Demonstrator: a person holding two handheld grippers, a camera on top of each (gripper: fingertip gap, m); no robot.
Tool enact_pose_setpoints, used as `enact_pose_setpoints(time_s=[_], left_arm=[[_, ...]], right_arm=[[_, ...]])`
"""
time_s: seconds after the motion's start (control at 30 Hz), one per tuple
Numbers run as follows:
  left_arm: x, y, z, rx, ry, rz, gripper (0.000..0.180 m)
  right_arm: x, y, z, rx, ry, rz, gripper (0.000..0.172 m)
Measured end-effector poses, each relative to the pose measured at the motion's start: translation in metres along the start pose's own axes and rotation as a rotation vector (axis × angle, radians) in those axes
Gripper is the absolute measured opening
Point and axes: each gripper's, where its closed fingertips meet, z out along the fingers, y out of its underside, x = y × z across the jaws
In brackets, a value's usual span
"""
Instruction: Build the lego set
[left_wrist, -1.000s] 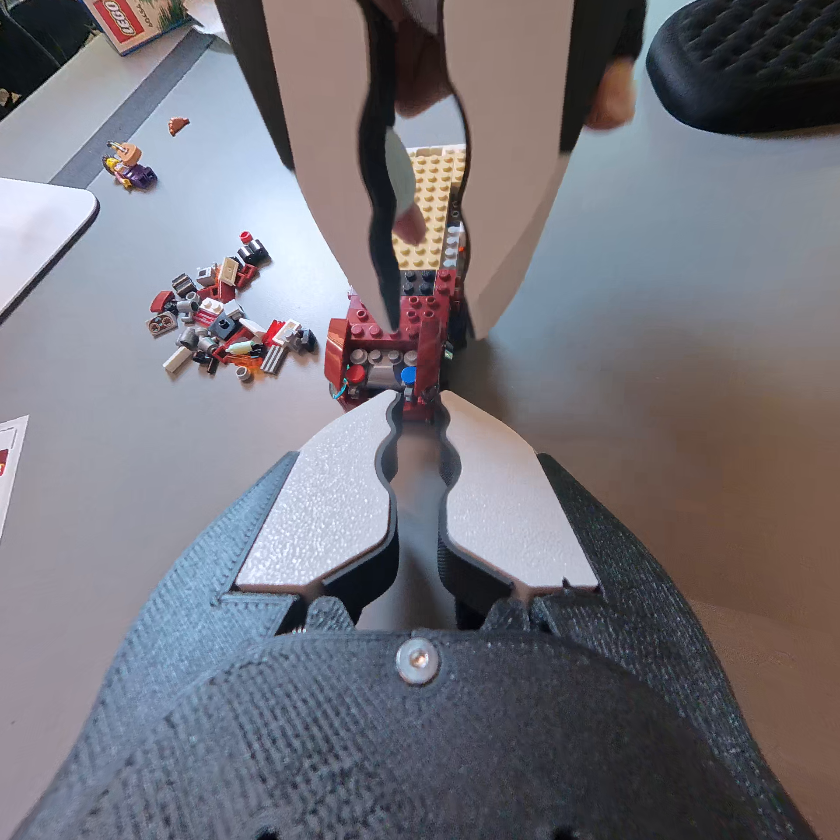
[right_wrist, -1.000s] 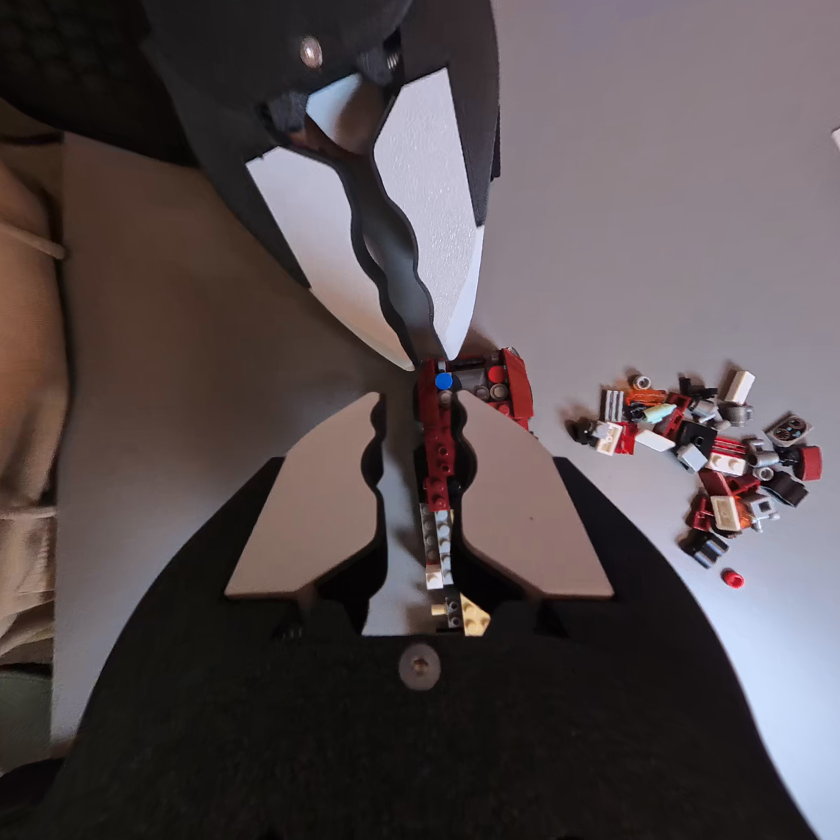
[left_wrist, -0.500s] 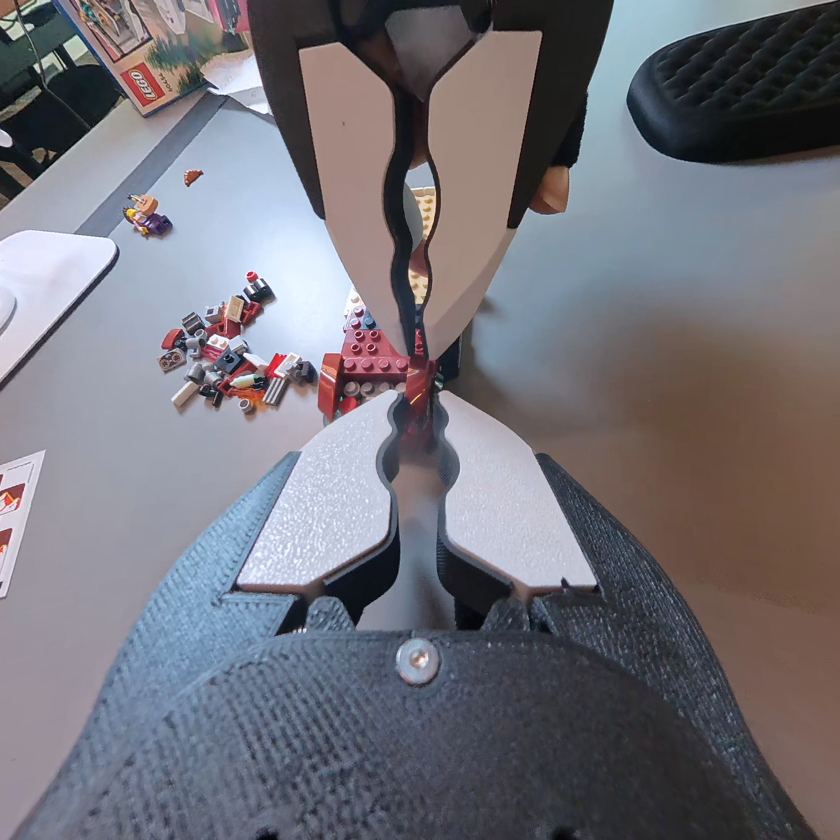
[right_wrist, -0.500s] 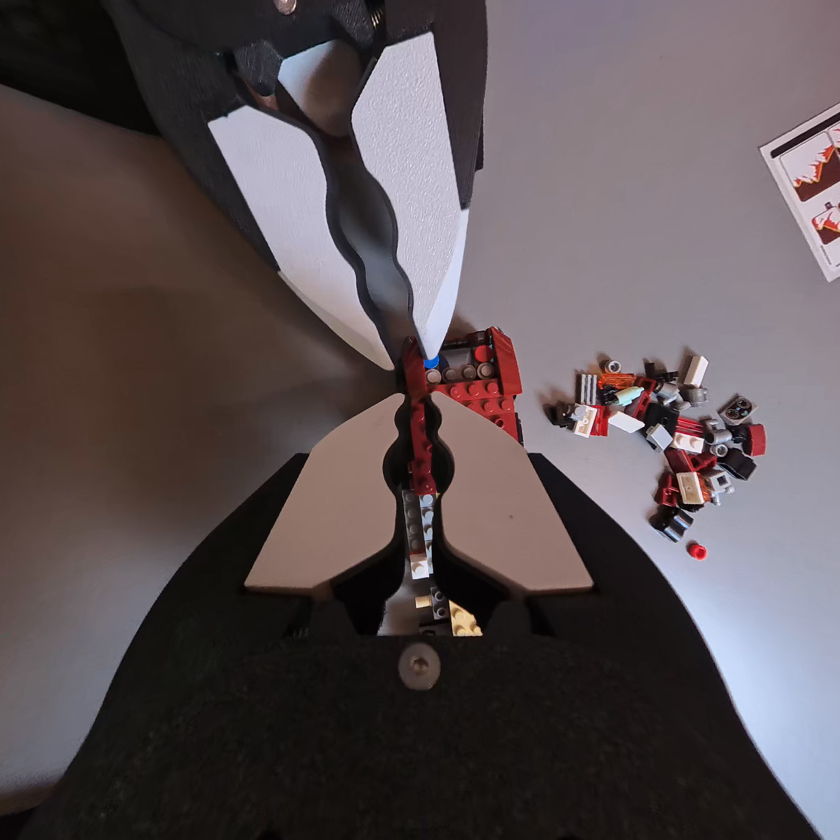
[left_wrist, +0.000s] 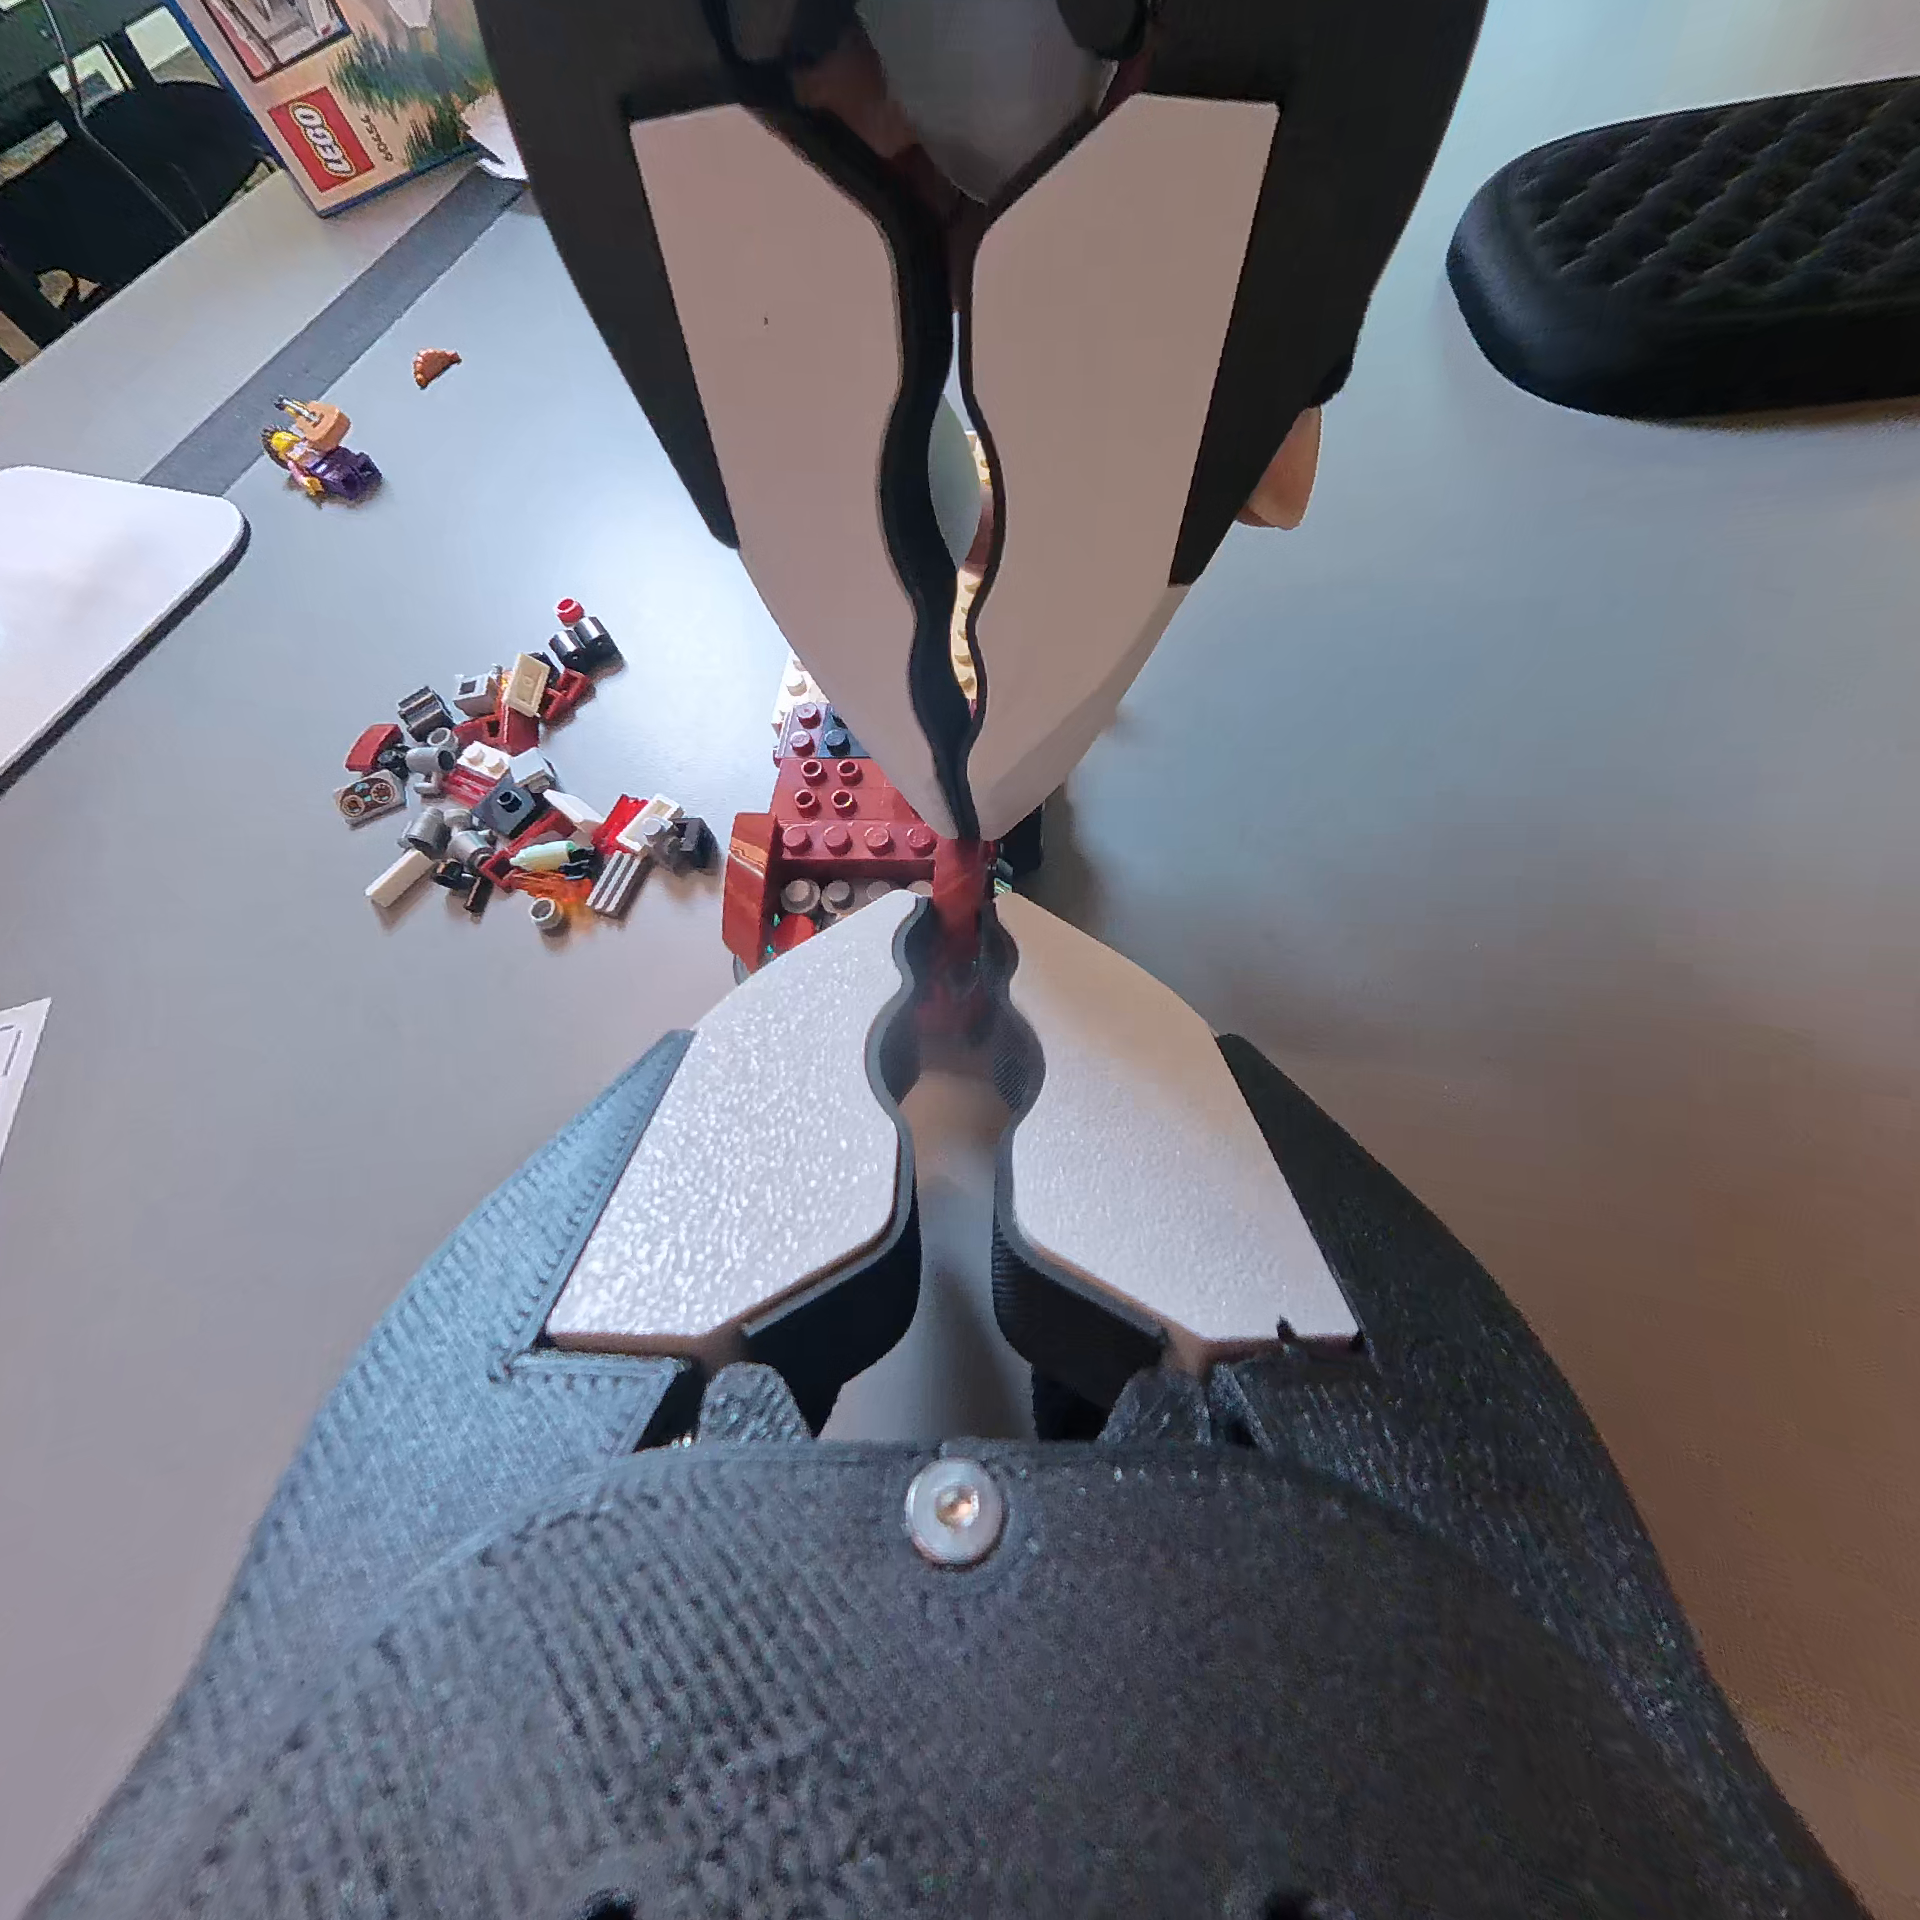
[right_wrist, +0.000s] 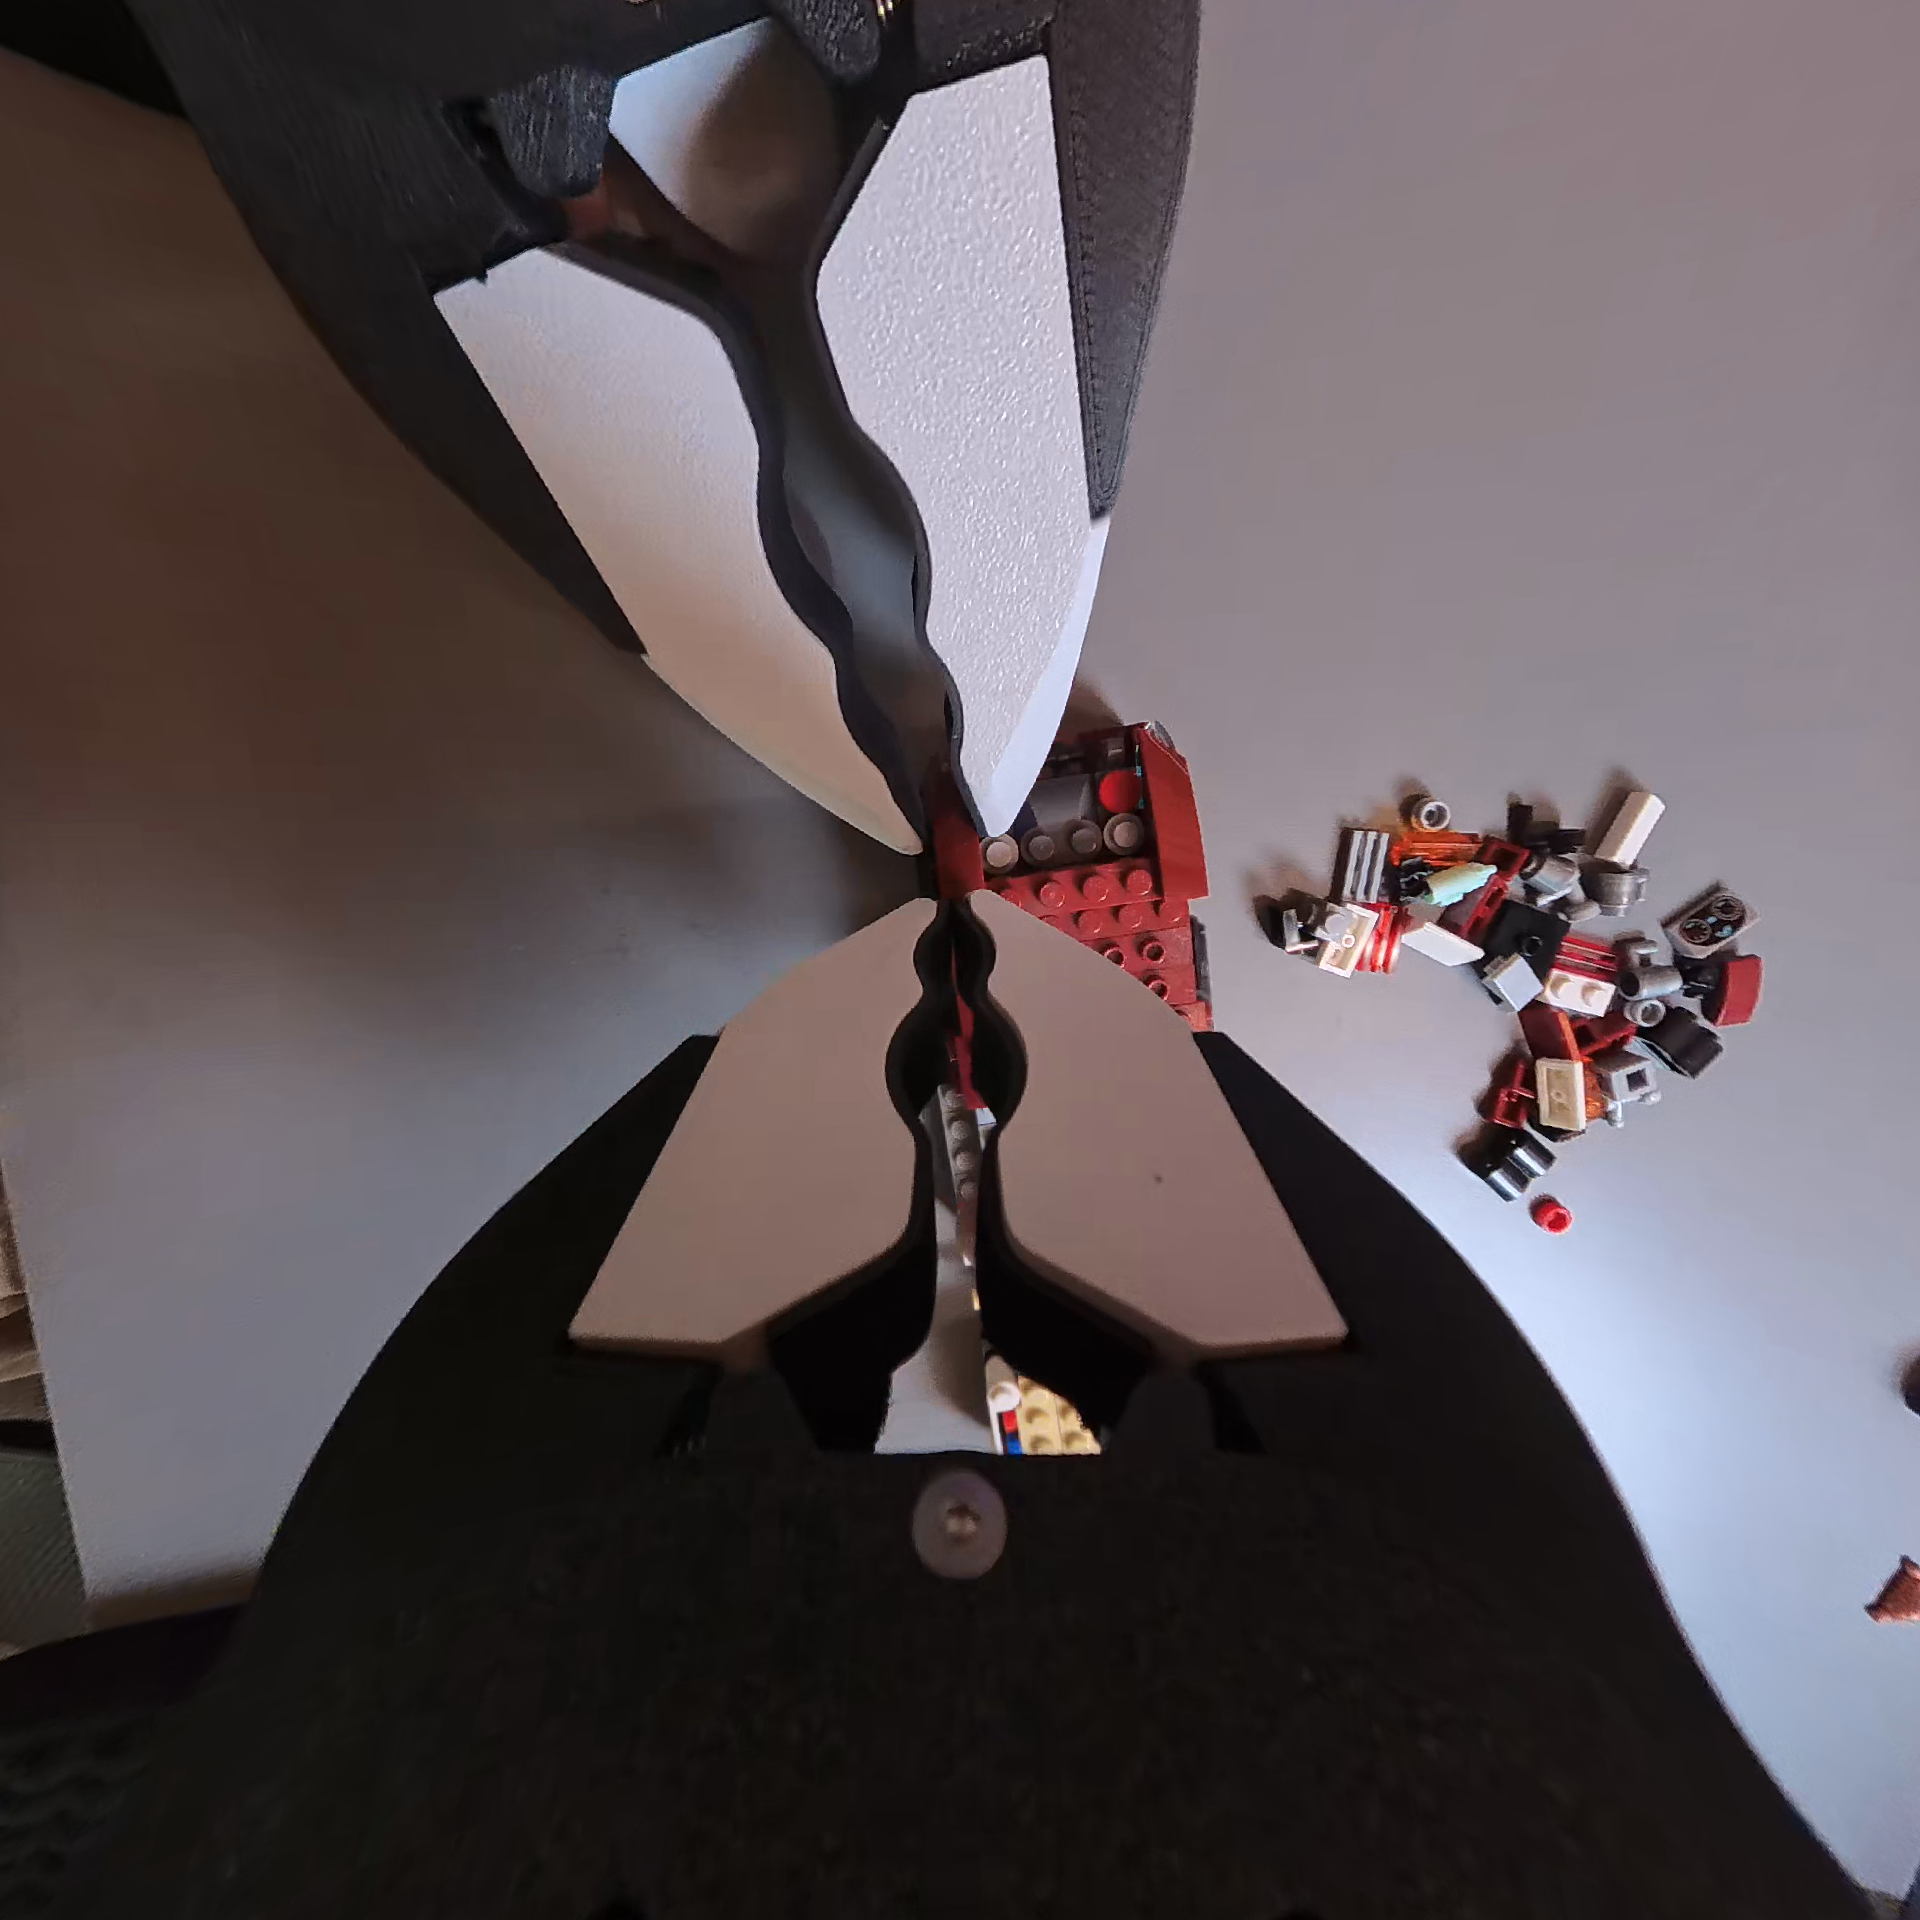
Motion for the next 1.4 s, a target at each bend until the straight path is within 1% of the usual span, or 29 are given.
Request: enact_pose_setpoints(time_s=[0.2, 0.3, 0.33, 0.37, 0.4, 0.43, 0.47, 0.5, 0.57, 0.67, 0.77, 0.83, 0.9, 0.93, 1.0, 1.07, 1.27, 1.4], left_arm=[[0.000, 0.000, 0.000, -0.001, -0.002, 0.004, 0.009], [0.000, 0.000, -0.001, -0.001, -0.002, 0.025, 0.010], [0.001, 0.001, -0.002, 0.000, 0.001, 0.037, 0.011], [-0.001, 0.000, -0.005, 0.011, -0.005, 0.040, 0.015], [-0.003, -0.002, -0.008, 0.030, -0.011, 0.038, 0.019], [-0.007, -0.006, -0.012, 0.055, -0.024, 0.027, 0.023], [-0.013, -0.010, -0.017, 0.084, -0.040, 0.009, 0.027], [-0.018, -0.012, -0.021, 0.105, -0.054, -0.013, 0.031], [-0.026, -0.010, -0.022, 0.110, -0.061, -0.056, 0.045], [-0.025, 0.006, -0.011, 0.040, -0.013, -0.103, 0.064], [-0.021, 0.015, 0.000, -0.033, -0.004, -0.090, 0.074], [-0.018, 0.016, 0.008, -0.076, 0.006, -0.078, 0.074], [-0.017, 0.018, 0.014, -0.111, 0.003, -0.054, 0.065], [-0.017, 0.018, 0.015, -0.121, -0.012, -0.039, 0.059], [-0.016, 0.018, 0.015, -0.130, -0.031, -0.025, 0.059], [-0.013, 0.019, 0.014, -0.131, -0.038, -0.025, 0.058], [-0.001, 0.022, 0.006, -0.176, -0.061, -0.011, 0.057], [0.010, 0.023, 0.000, -0.178, -0.043, -0.010, 0.056]], right_arm=[[0.001, 0.000, 0.001, -0.025, -0.029, 0.027, 0.000], [0.000, -0.003, 0.001, 0.029, -0.016, 0.032, 0.000], [-0.001, -0.004, 0.001, 0.067, -0.028, 0.049, 0.003], [-0.005, -0.005, -0.002, 0.123, -0.057, 0.078, 0.020], [-0.006, -0.006, -0.008, 0.188, -0.069, 0.111, 0.032], [-0.004, -0.006, -0.015, 0.256, -0.053, 0.136, 0.041], [0.000, -0.003, -0.023, 0.317, -0.014, 0.150, 0.046], [0.005, 0.005, -0.030, 0.353, 0.036, 0.160, 0.050], [0.010, 0.027, -0.037, 0.383, 0.131, 0.179, 0.060], [0.016, 0.071, -0.042, 0.386, 0.254, 0.238, 0.068], [0.020, 0.113, -0.041, 0.382, 0.322, 0.334, 0.067], [0.021, 0.131, -0.036, 0.371, 0.324, 0.382, 0.063], [0.022, 0.141, -0.031, 0.342, 0.325, 0.390, 0.060], [0.022, 0.143, -0.028, 0.326, 0.321, 0.386, 0.057], [0.023, 0.144, -0.023, 0.301, 0.306, 0.370, 0.054], [0.024, 0.141, -0.021, 0.297, 0.293, 0.348, 0.046], [0.027, 0.135, -0.016, 0.289, 0.266, 0.310, 0.040], [0.030, 0.132, -0.016, 0.276, 0.277, 0.288, 0.034]])
